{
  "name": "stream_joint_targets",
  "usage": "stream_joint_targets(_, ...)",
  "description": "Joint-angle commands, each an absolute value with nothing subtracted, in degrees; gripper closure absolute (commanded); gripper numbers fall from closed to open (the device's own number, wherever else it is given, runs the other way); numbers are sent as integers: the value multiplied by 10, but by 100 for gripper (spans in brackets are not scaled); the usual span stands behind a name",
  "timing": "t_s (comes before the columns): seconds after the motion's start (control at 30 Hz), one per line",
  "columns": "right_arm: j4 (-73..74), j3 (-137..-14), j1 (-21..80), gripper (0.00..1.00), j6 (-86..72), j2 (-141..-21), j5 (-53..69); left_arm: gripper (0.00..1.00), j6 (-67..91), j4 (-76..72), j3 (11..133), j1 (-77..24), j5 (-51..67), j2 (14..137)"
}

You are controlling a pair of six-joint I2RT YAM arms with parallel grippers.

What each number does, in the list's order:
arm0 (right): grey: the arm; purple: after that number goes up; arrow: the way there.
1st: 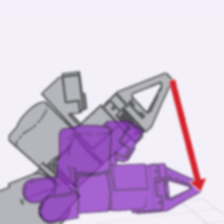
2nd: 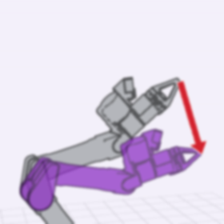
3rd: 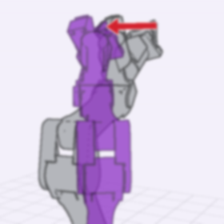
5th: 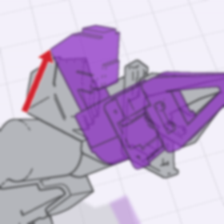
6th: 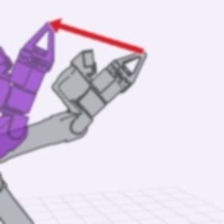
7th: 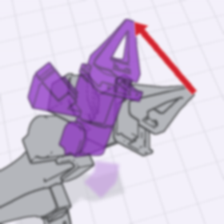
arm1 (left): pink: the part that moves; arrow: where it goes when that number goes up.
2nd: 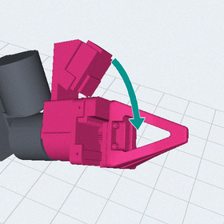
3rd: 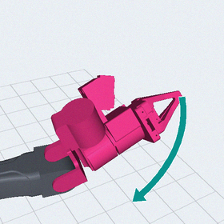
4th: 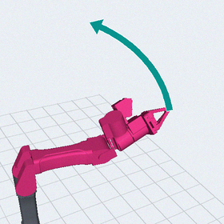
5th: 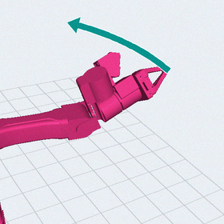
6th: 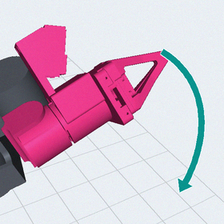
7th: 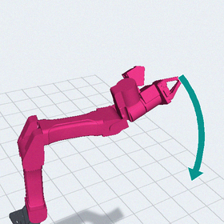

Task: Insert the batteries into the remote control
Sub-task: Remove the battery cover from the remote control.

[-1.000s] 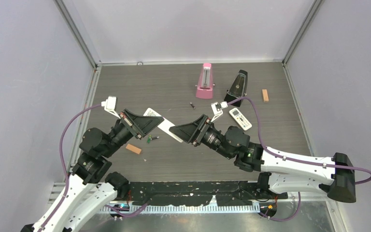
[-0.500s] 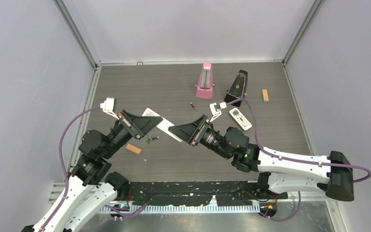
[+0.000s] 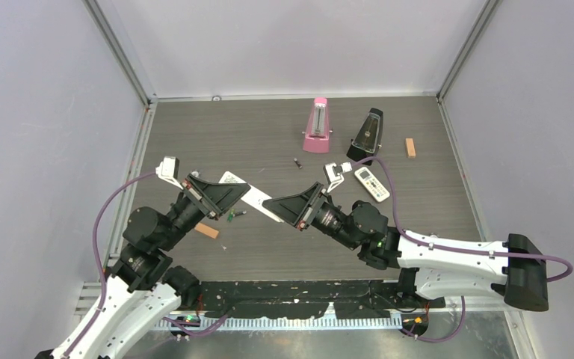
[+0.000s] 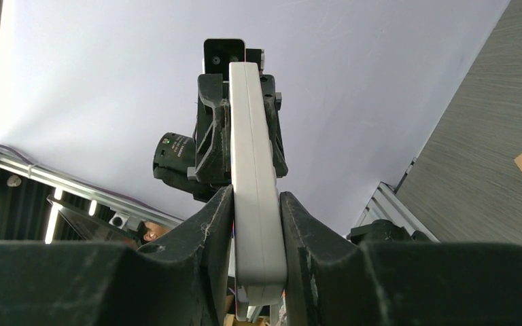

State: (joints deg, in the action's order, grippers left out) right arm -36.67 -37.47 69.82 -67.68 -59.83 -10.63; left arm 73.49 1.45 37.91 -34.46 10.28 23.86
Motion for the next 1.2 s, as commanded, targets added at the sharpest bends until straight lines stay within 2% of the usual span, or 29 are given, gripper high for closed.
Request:
stream_joint_targets(0.0, -349, -342, 697, 93, -664, -575, -150, 100, 742, -40, 389, -336, 5, 209)
stream_joint_targets(0.1, -336, -350, 697, 91, -658, -571, -151, 100, 741, -30, 387, -336, -14, 206)
stream_joint_targets(0.17, -318, -361, 697, 80, -656, -570, -152, 100, 741, -28, 388, -336, -6, 213)
stream_joint_targets(0.27, -274, -382, 696, 59, -659, -571, -156, 100, 742, -29, 383, -336, 6, 222)
stream_joint_targets(0.33, -229, -396, 695, 50, -669, -570, -168, 100, 749, -32, 371, -336, 13, 224)
stream_joint_targets(0.47, -188, -402, 690, 37, -690, -567, -178, 100, 752, -36, 352, -336, 7, 221)
stream_joint_targets(0.53, -184, -402, 689, 34, -690, -567, -179, 100, 750, -36, 347, -336, 6, 221)
stream_joint_targets(0.93, -109, -423, 678, 50, -694, -561, -178, 100, 675, 40, 348, -336, -24, 224)
stream_joint_targets(1.0, -98, -424, 675, 56, -698, -559, -177, 100, 667, 53, 350, -336, -19, 229)
stream_joint_targets(1.17, -90, -424, 671, 79, -697, -557, -184, 100, 633, 82, 349, -336, -24, 241)
